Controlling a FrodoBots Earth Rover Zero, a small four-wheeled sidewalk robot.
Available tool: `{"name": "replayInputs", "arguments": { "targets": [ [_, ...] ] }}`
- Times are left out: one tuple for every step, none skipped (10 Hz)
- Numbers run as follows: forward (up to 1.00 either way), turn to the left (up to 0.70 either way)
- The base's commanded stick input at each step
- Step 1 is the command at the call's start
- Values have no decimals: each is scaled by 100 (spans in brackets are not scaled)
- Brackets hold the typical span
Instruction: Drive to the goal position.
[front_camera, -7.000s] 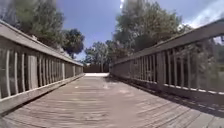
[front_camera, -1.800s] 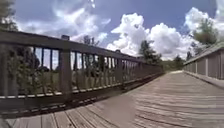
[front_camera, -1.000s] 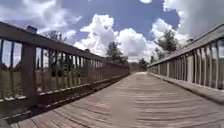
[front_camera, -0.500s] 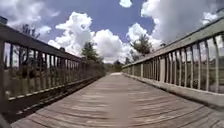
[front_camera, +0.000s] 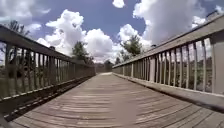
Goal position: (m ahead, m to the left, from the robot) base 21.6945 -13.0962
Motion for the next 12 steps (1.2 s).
{"name": "replayInputs", "arguments": {
  "targets": [
    [50, 0],
    [50, 0],
    [50, 0],
    [50, 0],
    [50, 0],
    [50, 0],
    [50, 0],
    [50, 0],
    [50, 0],
    [50, 0],
    [50, 0],
    [50, 0]
  ]
}}
